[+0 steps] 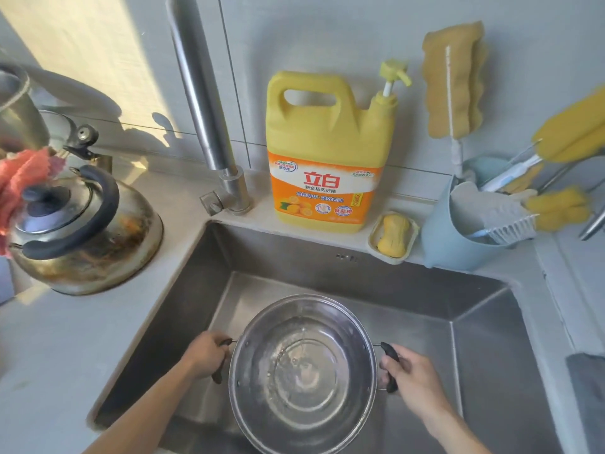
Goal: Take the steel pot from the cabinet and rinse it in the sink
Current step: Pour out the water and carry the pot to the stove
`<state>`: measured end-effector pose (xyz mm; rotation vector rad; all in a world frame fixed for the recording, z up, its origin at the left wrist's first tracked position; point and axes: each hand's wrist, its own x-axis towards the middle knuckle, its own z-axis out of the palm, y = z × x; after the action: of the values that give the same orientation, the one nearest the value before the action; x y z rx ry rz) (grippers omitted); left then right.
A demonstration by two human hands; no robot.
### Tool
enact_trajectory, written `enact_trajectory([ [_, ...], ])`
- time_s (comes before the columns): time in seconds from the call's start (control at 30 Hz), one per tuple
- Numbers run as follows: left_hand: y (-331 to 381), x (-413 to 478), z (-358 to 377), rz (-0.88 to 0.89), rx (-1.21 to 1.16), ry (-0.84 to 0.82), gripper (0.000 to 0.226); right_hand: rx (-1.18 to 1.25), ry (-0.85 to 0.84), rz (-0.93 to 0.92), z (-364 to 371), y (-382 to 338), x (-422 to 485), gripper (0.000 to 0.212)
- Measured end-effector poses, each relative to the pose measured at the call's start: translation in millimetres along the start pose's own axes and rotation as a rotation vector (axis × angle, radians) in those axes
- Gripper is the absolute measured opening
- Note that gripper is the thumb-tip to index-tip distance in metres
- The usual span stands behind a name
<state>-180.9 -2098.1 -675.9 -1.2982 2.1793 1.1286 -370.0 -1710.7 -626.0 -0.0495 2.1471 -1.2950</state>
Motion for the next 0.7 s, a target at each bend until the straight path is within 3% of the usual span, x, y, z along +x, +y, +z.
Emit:
enact_trajectory([
  [0.2,13,-27,-15,-0.118,-0.640,-0.042,0.022,0.118,0.027,-0.117,-16,-27,-18,0.022],
  [0.33,23,-57,-36,-0.009,-0.877,-0.131,0.026,0.213,0.121,-0.134,-19,-36,-30,0.032],
  [0.53,60,-83,-70,0.105,-0.929,-0.096,0.018,0.324,0.097,0.037,-7,-22,-35,0.036],
  [0.7,65,-75,-76,0.135,-0.768,-0.121,0.019,0.317,0.060,0.125,-9,-15,-45,0.028],
])
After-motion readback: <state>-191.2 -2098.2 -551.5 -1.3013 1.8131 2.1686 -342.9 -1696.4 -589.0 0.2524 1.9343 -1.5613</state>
